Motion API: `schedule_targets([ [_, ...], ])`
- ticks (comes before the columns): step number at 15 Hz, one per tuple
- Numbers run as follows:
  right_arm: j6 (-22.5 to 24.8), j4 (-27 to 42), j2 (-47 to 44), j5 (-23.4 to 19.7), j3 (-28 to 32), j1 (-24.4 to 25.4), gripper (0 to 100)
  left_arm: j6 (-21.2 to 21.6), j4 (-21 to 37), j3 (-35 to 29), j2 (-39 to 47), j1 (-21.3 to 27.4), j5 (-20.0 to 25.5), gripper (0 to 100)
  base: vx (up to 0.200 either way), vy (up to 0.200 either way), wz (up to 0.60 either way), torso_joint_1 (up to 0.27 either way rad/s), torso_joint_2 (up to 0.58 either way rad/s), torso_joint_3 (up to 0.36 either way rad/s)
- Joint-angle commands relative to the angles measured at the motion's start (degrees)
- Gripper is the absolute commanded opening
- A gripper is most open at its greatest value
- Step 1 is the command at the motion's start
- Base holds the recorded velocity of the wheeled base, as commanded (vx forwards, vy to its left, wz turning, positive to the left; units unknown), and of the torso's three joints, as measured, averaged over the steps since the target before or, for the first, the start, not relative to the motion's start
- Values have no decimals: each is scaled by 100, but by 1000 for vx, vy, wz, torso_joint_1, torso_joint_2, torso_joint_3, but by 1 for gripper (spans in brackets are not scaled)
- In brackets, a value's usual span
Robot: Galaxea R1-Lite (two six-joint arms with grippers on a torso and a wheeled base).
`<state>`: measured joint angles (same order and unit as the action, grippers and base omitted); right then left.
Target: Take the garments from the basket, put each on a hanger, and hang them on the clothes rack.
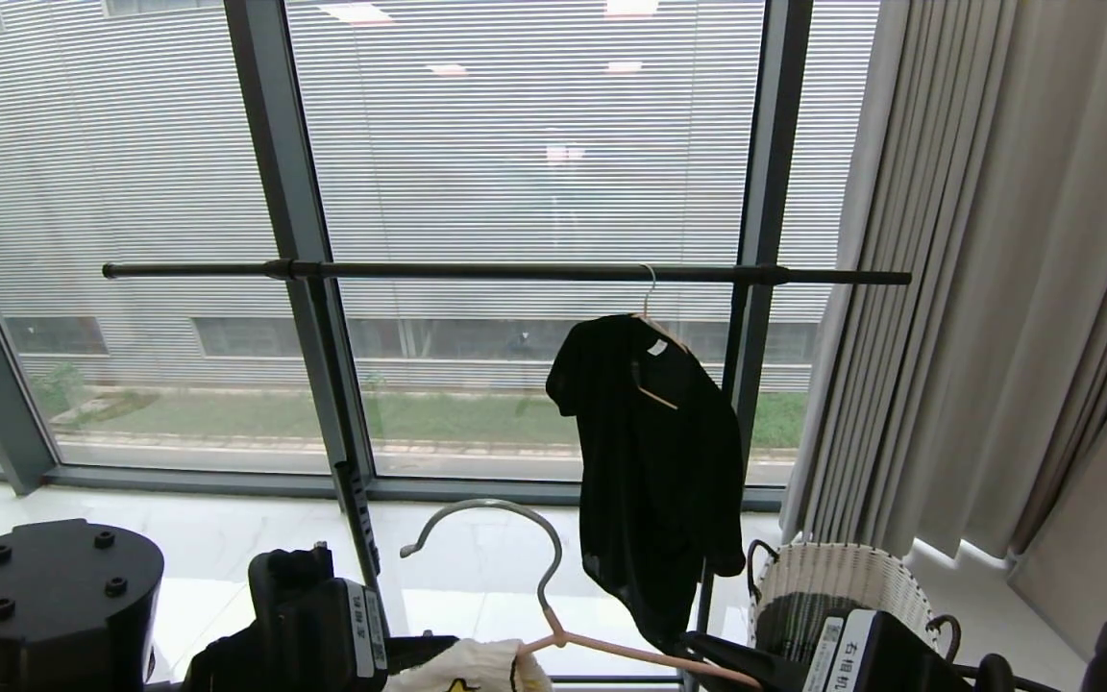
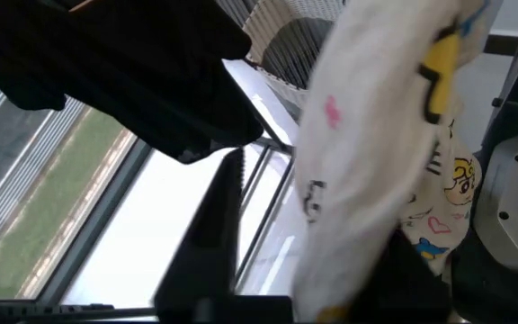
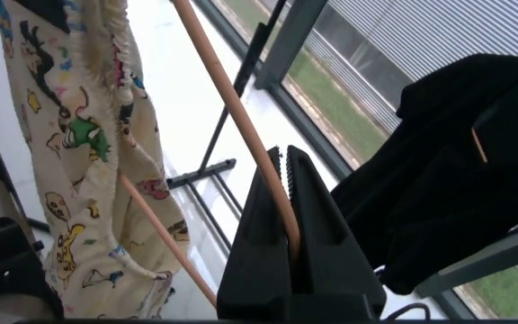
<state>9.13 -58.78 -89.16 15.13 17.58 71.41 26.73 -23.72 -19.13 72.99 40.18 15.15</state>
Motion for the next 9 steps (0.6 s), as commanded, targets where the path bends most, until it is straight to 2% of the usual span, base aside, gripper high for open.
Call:
schedule_targets([
  [1,10,7,-13,-1,0,22,0,-2,-1,5,40,-1,-4,0,0,0,0,0,0,0],
  [4,71,7,-22,-1,-9,66,0,-2,-1,5,32,-1,-12,0,0,0,0,0,0,0],
  [5,106,7,-40,-1,-9,75,100,-2,-1,5,40,-10,-30,0,0,0,0,0,0,0],
  [9,150,7,-119,8,-9,66,100,-2,-1,23,111,-89,-461,0,0,0,0,0,0,0],
])
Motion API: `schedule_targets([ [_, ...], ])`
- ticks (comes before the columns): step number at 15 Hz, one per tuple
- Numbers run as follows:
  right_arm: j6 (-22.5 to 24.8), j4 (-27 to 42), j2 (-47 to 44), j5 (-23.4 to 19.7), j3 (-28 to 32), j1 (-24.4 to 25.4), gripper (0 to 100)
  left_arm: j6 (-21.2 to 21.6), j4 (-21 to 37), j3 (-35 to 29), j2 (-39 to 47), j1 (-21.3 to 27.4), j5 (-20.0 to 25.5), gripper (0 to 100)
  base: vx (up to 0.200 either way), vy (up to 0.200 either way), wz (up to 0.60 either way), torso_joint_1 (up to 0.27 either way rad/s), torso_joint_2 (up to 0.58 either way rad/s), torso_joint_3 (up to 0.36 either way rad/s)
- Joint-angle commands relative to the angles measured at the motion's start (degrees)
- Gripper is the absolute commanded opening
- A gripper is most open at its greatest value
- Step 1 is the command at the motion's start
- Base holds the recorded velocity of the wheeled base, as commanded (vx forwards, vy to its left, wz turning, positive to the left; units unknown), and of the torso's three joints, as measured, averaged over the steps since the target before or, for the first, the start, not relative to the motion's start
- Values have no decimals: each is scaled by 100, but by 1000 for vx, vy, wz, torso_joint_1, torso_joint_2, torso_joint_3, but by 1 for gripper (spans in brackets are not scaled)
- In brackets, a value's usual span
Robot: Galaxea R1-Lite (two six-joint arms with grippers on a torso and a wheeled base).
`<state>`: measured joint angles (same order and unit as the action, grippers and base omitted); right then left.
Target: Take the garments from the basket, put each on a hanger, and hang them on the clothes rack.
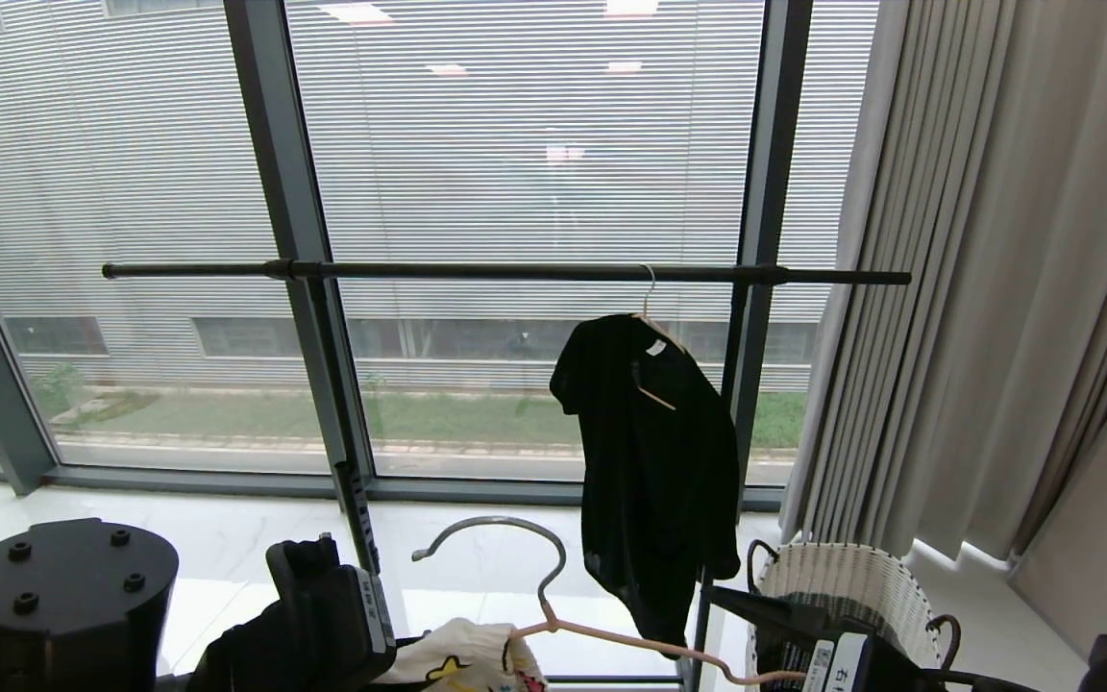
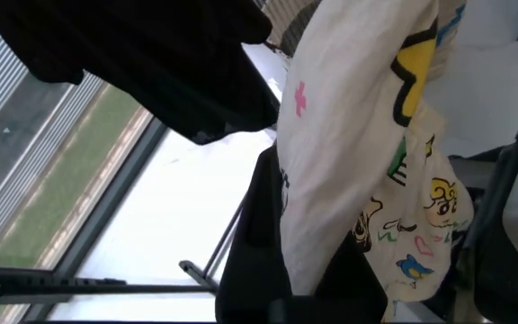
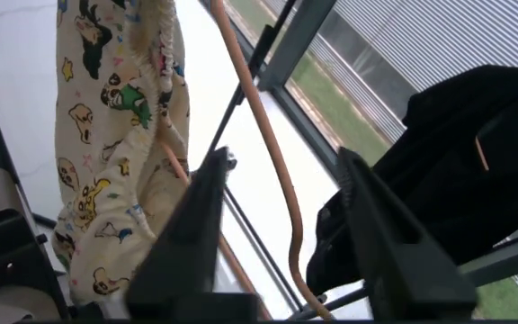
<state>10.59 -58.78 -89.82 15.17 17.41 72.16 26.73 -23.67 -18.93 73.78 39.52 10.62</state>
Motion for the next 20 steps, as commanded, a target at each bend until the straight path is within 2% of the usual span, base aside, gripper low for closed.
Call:
schedule_targets([
  [1,4,7,-115,13,8,-9,100,-2,-6,12,31,-23,-104,0,0,0,0,0,0,0],
  [2,4,7,-141,13,-1,-9,100,-2,-6,21,40,-41,-183,0,0,0,0,0,0,0],
  [4,4,7,-211,22,-27,-9,100,42,-6,74,58,-401,-341,0,0,0,0,0,0,0],
  [7,-22,7,-396,22,-80,-26,100,165,-14,557,5,-1280,-367,0,0,0,0,0,0,0],
  [9,-40,7,-519,4,-80,-26,100,-28,-50,487,-4,-1518,-464,0,0,0,0,0,0,0],
  [11,-163,7,-747,-14,-18,-17,100,-705,-190,109,-56,-1518,-447,0,0,0,0,0,0,0],
  [12,-339,7,-879,-14,70,-9,100,-819,-217,-40,-100,-1518,-447,0,0,0,0,0,0,0],
  [14,-928,7,-1222,4,386,-17,100,-828,-217,-181,-206,-1518,-438,0,0,0,0,0,0,0],
  [17,-1516,7,-1732,13,975,-61,100,-793,-217,-172,-364,-1412,-288,0,0,0,0,0,0,0],
  [19,-1868,16,-1978,22,1327,-211,100,-784,-225,-181,-443,-1307,-280,0,0,0,0,0,0,0],
  [20,-2053,25,-2163,22,1608,-448,100,-784,-225,-181,-496,-1228,-280,0,0,0,0,0,0,0],
])
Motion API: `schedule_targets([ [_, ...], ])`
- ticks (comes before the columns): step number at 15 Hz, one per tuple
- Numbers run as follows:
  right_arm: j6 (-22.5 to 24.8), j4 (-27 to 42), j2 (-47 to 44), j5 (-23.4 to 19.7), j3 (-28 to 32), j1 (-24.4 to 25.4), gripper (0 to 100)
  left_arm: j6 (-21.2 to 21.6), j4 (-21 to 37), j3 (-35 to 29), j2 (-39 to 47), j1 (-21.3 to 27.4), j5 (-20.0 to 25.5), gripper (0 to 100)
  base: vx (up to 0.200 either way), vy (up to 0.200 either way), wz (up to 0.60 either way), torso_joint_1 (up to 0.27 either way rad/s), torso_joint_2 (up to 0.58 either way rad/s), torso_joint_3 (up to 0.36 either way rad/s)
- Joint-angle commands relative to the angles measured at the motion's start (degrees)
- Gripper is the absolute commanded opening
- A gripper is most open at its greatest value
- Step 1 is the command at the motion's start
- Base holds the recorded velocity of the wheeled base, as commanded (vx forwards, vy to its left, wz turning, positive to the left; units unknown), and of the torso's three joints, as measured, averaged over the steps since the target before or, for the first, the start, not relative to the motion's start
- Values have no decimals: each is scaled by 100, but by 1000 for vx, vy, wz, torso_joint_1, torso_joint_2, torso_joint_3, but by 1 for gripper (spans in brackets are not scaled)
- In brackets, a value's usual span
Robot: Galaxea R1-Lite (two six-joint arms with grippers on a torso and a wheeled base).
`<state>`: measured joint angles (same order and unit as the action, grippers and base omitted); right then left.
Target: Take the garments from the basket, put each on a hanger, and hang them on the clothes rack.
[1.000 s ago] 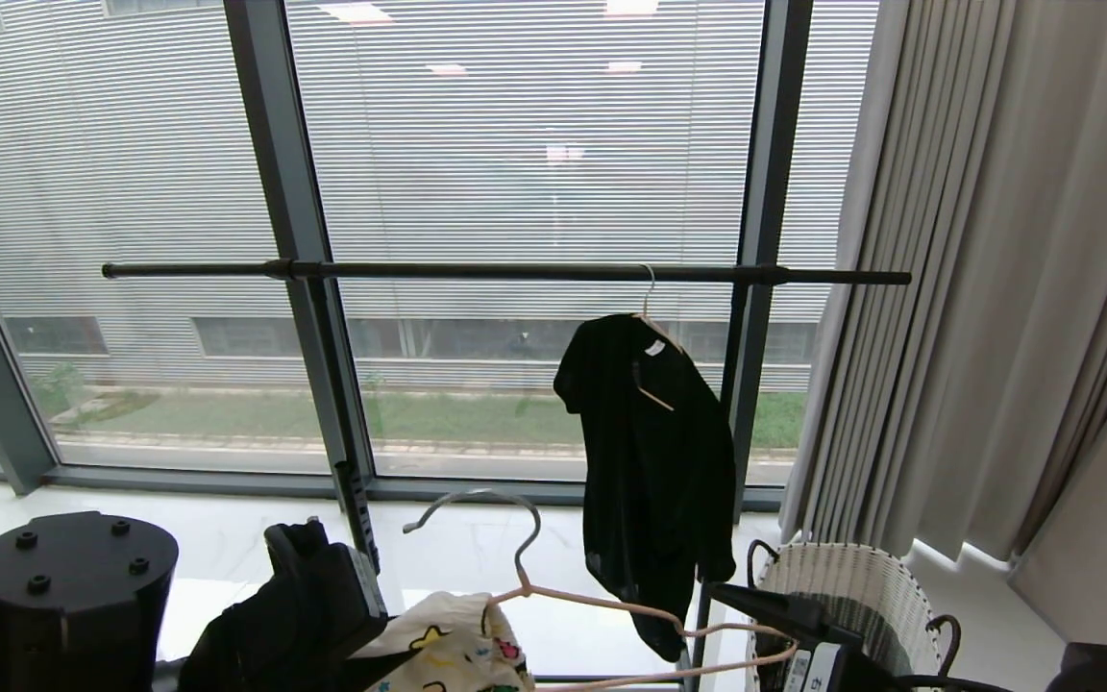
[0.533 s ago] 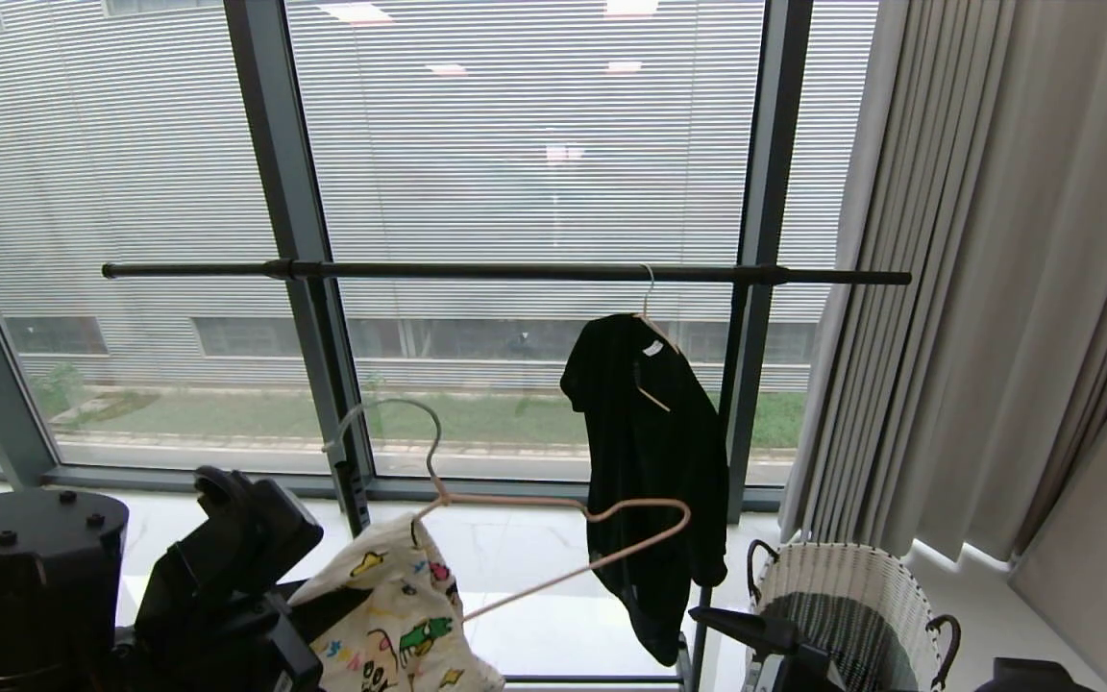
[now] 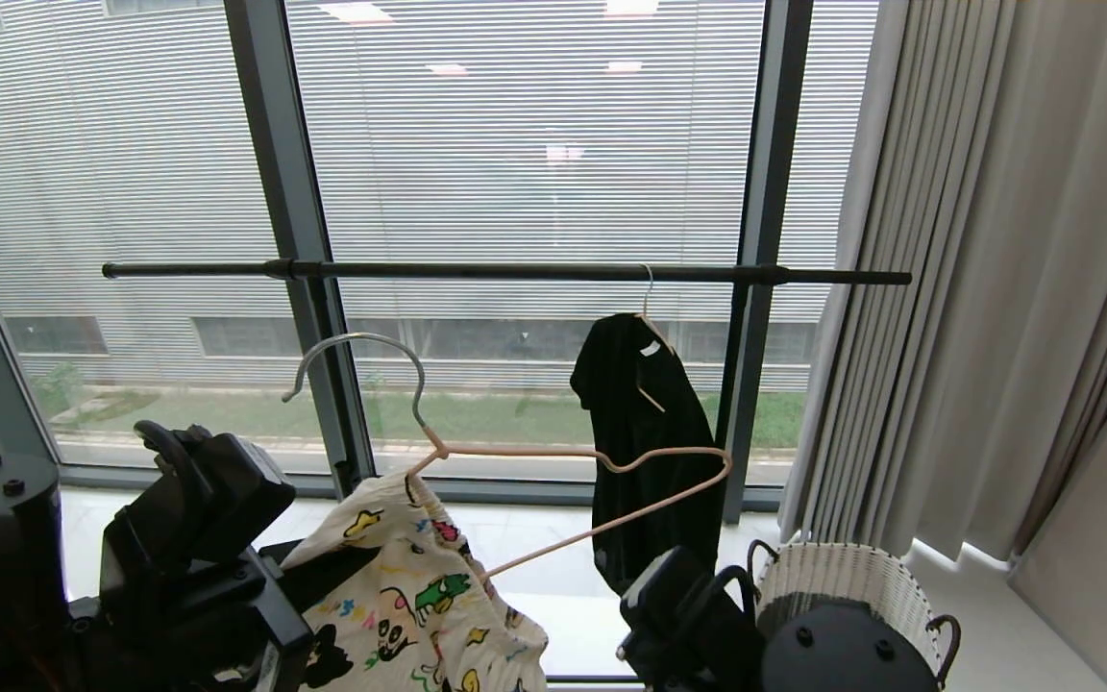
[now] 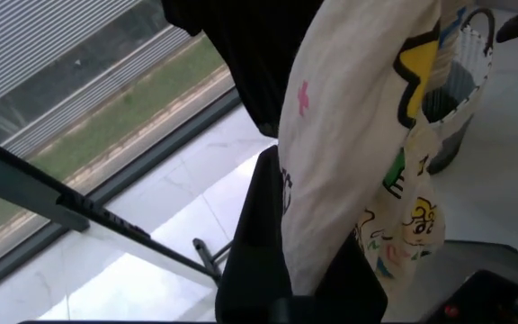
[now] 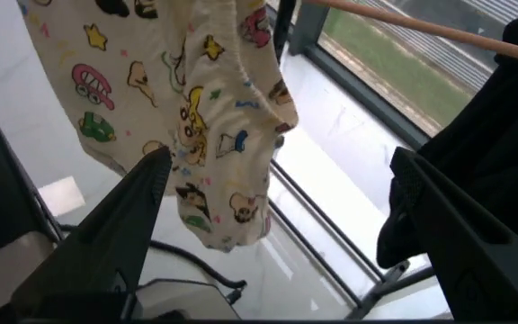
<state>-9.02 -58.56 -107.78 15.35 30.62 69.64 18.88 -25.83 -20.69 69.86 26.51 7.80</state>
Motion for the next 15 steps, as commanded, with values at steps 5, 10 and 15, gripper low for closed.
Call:
schedule_targets([
  [5,-109,20,-569,12,524,-513,100,19,-1,-5,-184,196,2,0,0,0,0,0,0,0],
  [10,-65,20,-745,12,515,155,100,19,-1,-58,-131,451,-7,0,0,0,0,0,0,0],
  [15,76,20,-1088,170,524,199,100,28,-10,-67,-228,460,-7,0,0,0,0,0,0,0],
])
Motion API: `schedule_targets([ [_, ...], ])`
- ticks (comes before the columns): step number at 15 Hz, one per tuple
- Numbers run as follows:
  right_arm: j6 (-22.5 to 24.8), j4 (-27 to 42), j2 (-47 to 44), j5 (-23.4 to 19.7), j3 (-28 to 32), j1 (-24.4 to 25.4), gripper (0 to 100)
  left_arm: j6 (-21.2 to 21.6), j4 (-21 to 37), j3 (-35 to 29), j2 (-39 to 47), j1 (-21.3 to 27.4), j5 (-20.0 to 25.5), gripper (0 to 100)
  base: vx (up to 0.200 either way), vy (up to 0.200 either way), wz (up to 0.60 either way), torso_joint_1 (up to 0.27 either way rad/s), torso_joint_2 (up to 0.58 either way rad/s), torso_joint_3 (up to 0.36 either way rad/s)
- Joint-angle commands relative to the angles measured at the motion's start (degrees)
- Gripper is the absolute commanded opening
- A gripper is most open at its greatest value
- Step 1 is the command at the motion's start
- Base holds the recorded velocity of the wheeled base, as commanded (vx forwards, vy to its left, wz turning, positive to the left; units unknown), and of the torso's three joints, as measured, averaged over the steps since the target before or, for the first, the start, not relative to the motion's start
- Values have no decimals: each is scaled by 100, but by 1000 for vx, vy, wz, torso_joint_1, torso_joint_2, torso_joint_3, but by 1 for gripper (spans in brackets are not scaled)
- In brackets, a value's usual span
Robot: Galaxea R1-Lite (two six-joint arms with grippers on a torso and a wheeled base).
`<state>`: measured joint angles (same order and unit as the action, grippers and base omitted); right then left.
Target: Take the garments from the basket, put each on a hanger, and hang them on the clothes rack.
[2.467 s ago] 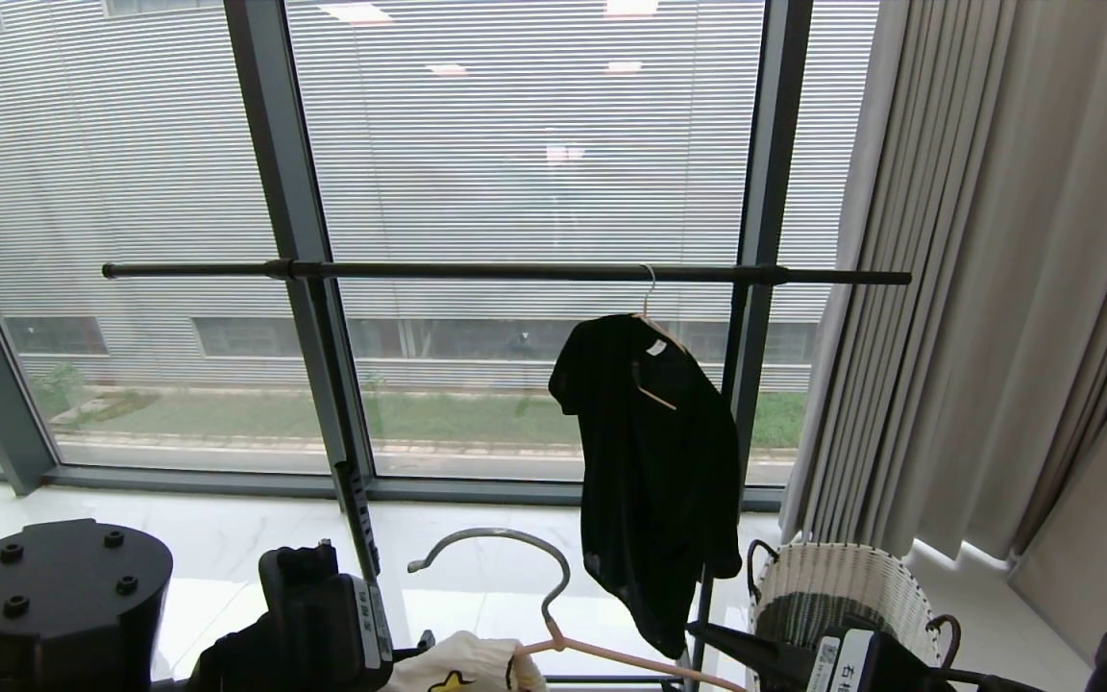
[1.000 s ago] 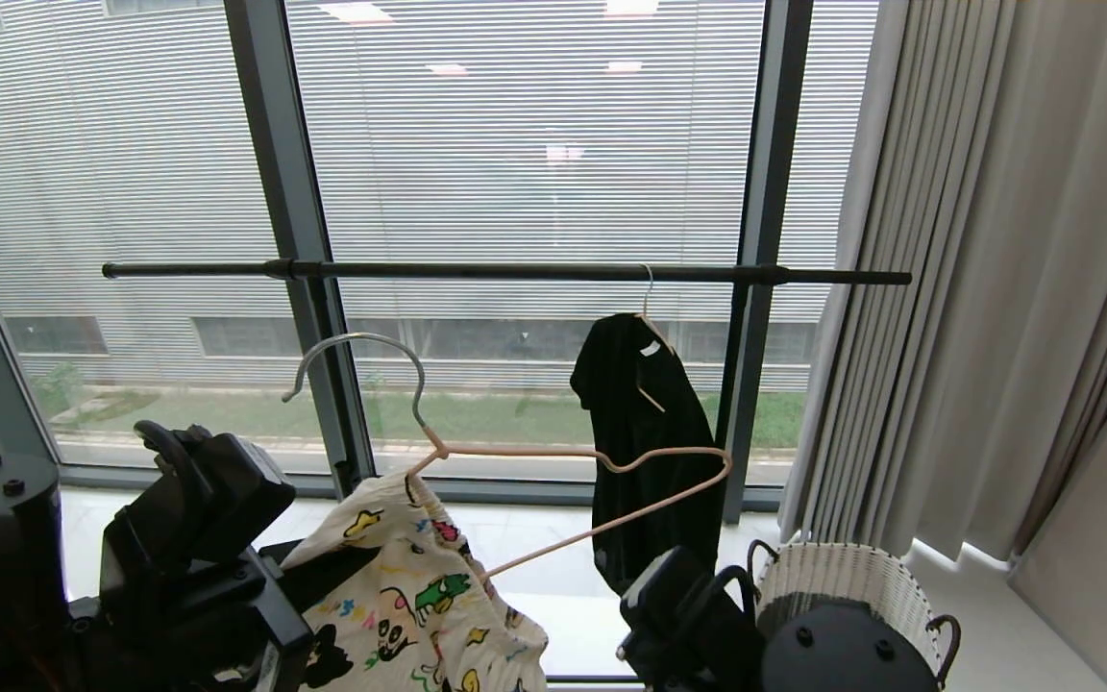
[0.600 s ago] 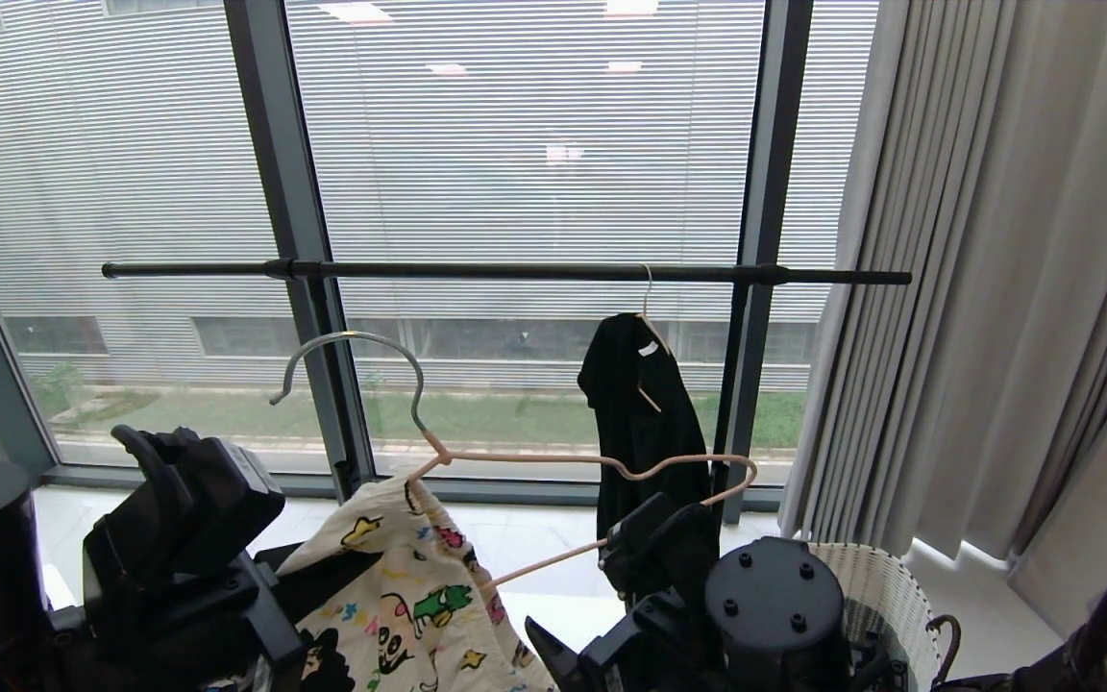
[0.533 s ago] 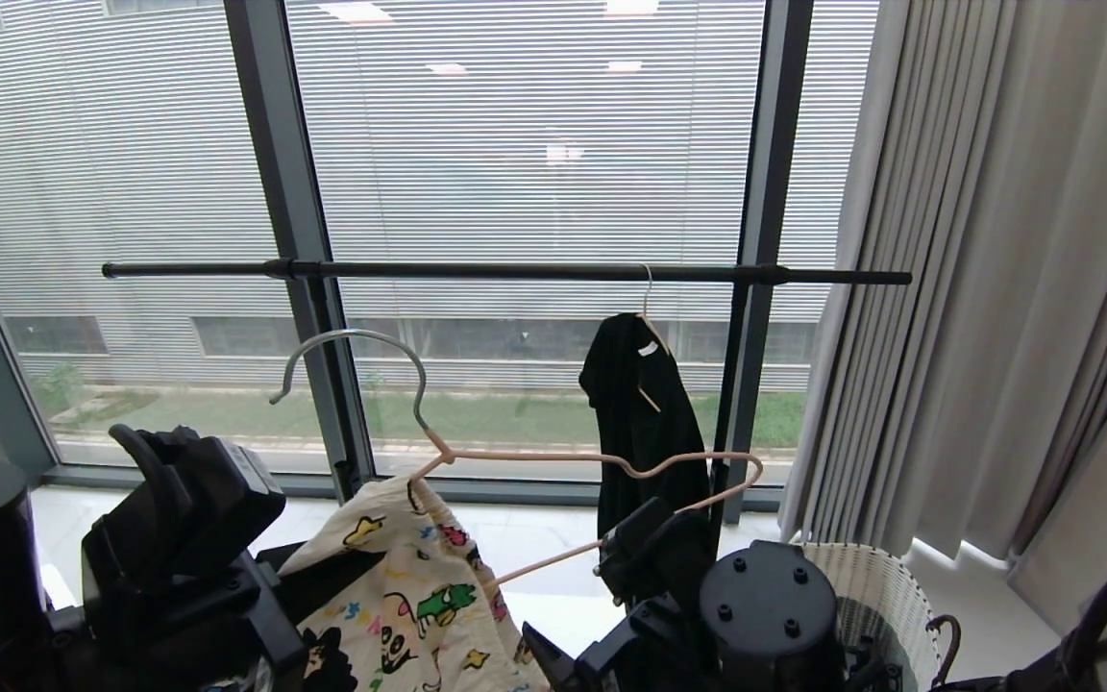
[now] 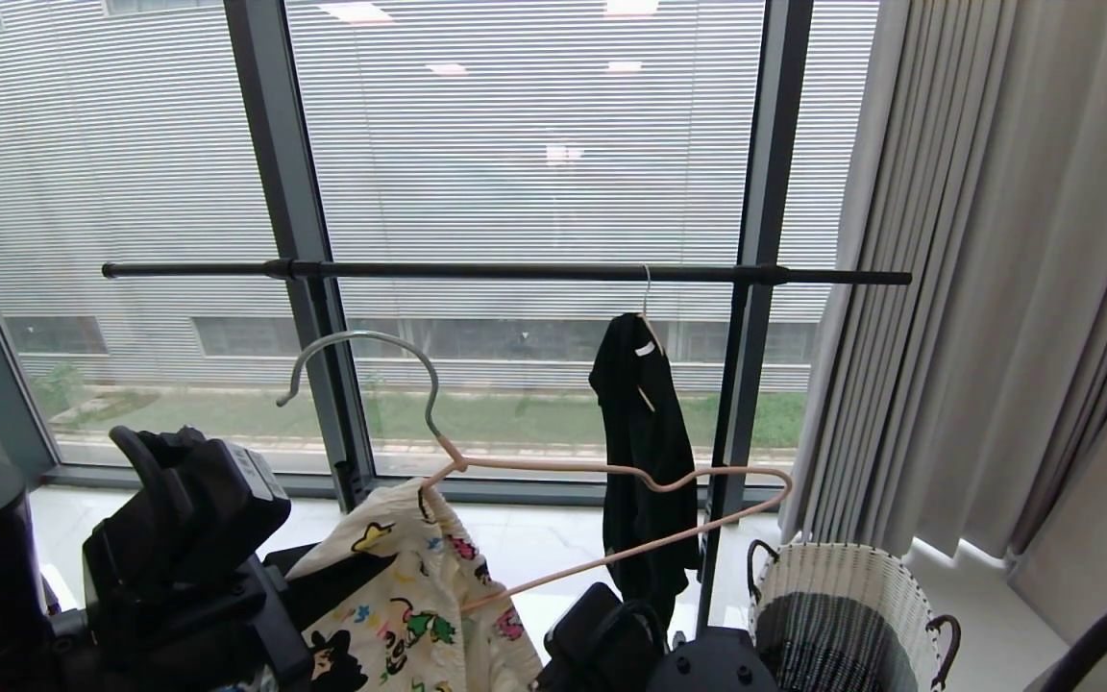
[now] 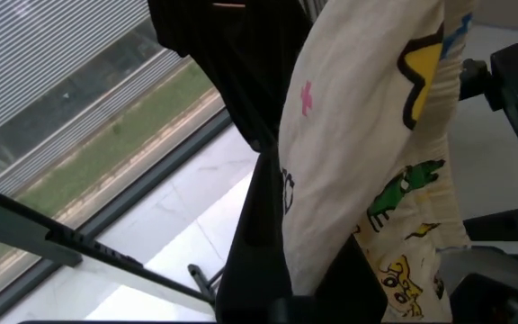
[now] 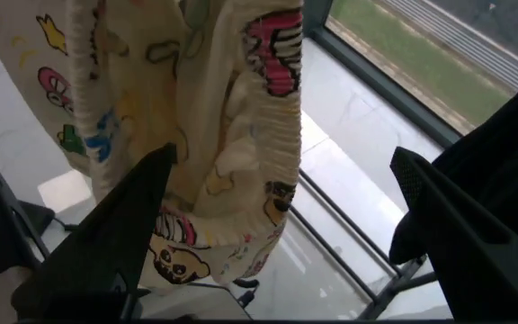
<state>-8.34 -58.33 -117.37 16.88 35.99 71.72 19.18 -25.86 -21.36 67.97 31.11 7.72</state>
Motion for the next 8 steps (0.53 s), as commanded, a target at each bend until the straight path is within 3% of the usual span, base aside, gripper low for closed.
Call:
schedule_targets([
  [1,43,-3,-295,465,-22,-70,100,-2,2,0,-47,9,2,0,0,0,0,0,0,0],
  [3,368,-3,-462,1212,-136,-272,100,-10,2,9,-12,9,-7,0,0,0,0,0,0,0],
  [8,1054,-12,-31,1326,-821,-1125,100,-10,2,220,76,-219,-42,0,0,0,0,0,0,0],
])
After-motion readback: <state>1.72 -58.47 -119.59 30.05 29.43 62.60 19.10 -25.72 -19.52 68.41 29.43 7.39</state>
